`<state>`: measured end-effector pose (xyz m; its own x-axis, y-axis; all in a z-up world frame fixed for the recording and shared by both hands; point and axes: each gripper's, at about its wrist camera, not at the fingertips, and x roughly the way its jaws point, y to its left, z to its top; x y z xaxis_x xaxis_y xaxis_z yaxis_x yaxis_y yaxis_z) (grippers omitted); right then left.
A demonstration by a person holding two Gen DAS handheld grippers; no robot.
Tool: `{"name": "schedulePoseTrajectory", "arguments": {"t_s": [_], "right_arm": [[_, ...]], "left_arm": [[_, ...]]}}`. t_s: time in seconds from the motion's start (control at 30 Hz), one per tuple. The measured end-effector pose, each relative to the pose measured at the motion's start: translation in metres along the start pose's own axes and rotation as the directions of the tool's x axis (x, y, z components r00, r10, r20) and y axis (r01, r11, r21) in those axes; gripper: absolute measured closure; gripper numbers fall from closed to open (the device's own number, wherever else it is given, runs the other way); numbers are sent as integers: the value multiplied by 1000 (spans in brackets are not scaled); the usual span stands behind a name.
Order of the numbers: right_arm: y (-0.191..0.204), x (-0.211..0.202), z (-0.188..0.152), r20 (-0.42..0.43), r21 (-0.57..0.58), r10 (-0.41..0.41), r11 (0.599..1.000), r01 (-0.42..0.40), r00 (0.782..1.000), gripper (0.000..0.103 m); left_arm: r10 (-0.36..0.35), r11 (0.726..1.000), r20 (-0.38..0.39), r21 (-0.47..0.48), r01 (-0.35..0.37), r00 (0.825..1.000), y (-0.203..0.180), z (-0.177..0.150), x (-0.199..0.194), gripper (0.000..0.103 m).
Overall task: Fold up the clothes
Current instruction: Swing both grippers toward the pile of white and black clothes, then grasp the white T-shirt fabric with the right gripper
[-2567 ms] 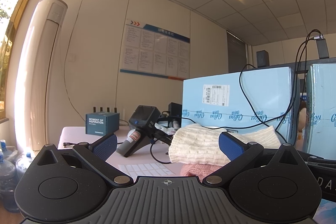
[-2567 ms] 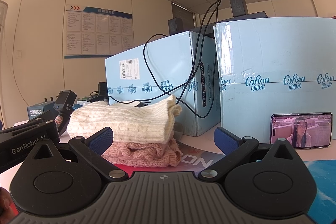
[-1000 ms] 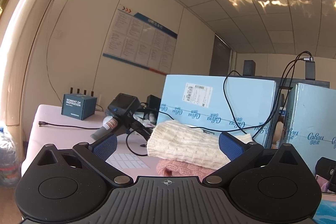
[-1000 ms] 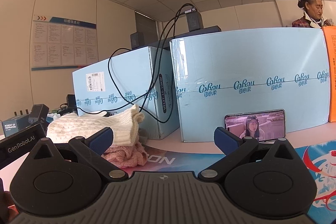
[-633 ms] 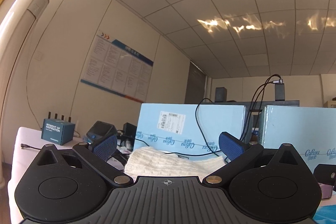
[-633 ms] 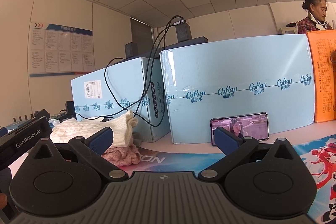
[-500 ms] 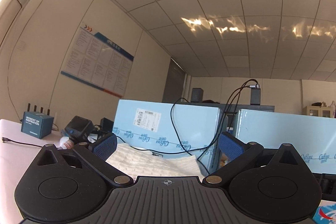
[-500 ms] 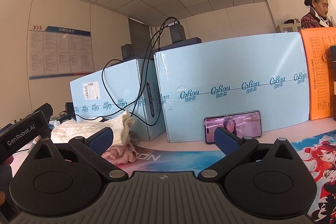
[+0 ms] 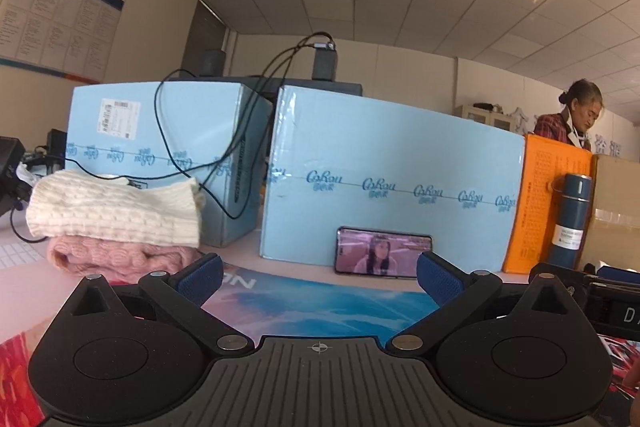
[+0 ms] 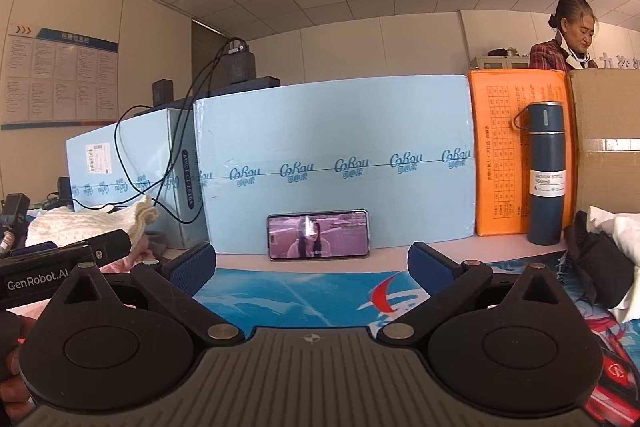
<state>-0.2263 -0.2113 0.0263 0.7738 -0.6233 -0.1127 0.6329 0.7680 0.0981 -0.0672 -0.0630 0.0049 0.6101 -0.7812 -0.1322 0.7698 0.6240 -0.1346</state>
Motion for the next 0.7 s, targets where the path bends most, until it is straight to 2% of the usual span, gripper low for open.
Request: {"name": "schedulePoseTrajectory", "arguments": {"t_s": [0.1, 0.23, 0.3, 0.47, 0.57, 0.7], "right_arm": [[-33, -10, -2, -3, 30, -67, 997, 67, 998, 0], [-81, -23, 0, -47, 88, -178, 980, 181, 983, 0], [-105, -28, 0, -88, 99, -240, 964, 248, 967, 0], [-170, -37, -1, -202, 63, -389, 911, 408, 899, 0], [-200, -36, -4, -252, 11, -440, 890, 457, 862, 0], [-232, -25, -5, -317, -21, -465, 875, 484, 827, 0]], "left_arm": [[-137, 990, -103, -59, 131, 985, -16, -4, 15, 0], [-255, 966, -193, -92, 241, 948, -46, -10, 31, 0], [-306, 952, -227, -101, 290, 925, -63, -13, 35, 0], [-415, 909, -302, -154, 386, 858, -100, -19, 54, 0], [-462, 887, -351, -204, 415, 814, -127, -23, 71, 0], [-567, 823, -382, -314, 474, 730, -150, -22, 96, 0]]}}
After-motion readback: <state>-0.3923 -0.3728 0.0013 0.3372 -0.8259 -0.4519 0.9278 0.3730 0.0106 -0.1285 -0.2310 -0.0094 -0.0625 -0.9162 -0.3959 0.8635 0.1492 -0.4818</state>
